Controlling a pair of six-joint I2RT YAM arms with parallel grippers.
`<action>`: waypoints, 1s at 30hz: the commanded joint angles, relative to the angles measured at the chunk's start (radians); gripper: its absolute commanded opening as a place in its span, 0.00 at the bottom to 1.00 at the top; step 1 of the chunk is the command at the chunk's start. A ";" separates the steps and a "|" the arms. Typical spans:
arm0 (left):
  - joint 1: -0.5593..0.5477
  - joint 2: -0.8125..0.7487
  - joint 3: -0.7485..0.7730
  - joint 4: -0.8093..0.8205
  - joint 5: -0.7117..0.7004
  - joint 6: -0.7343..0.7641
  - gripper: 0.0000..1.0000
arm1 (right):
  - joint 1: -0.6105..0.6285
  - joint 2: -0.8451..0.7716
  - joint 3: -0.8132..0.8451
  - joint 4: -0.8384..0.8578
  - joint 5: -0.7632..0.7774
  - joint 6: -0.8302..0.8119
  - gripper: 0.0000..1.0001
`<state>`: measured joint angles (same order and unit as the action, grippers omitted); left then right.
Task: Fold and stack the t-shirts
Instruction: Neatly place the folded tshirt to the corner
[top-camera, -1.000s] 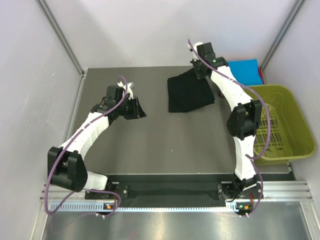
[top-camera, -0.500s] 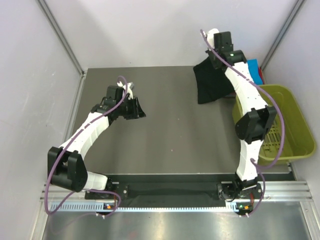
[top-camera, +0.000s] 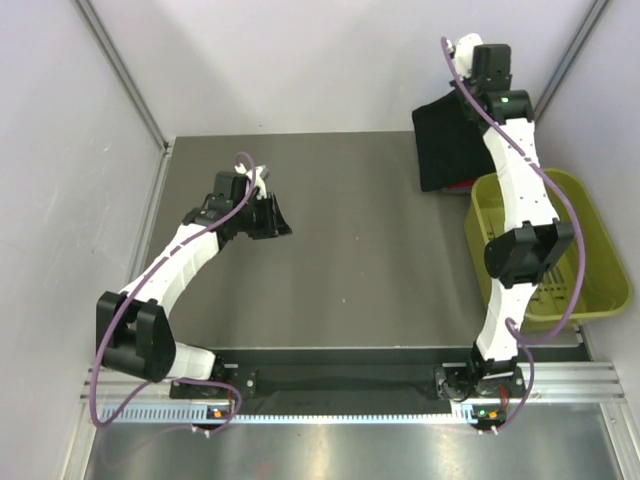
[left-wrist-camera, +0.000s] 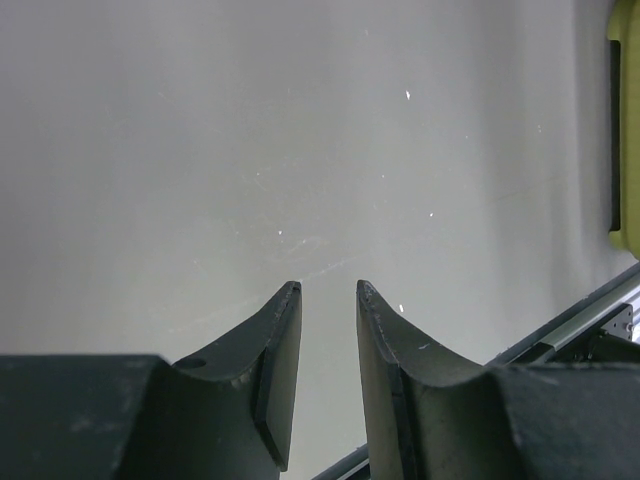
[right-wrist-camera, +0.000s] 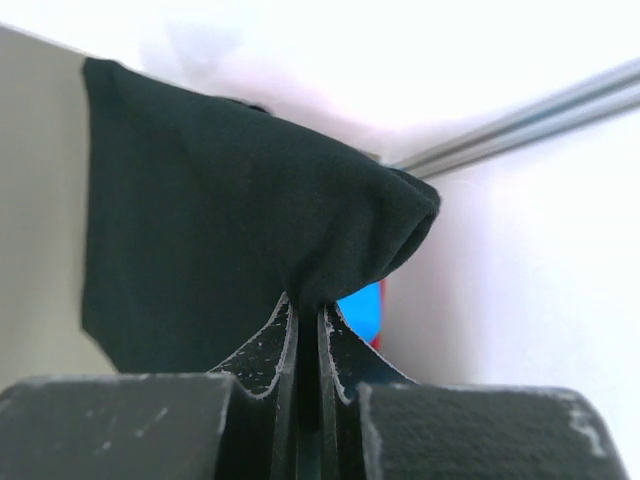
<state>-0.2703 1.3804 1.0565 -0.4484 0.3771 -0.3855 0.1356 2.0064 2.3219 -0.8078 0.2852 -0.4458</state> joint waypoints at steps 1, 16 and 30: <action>-0.006 0.006 -0.004 0.020 -0.001 0.023 0.34 | -0.068 -0.015 0.100 0.074 -0.004 -0.022 0.00; -0.006 0.057 0.011 0.004 0.000 0.031 0.34 | -0.225 0.247 0.165 0.352 -0.150 -0.045 0.01; -0.015 0.071 0.019 -0.016 -0.023 0.043 0.36 | -0.297 0.321 0.188 0.579 -0.067 0.085 0.45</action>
<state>-0.2768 1.4532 1.0565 -0.4690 0.3534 -0.3630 -0.1558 2.4241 2.4821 -0.3305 0.1867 -0.4175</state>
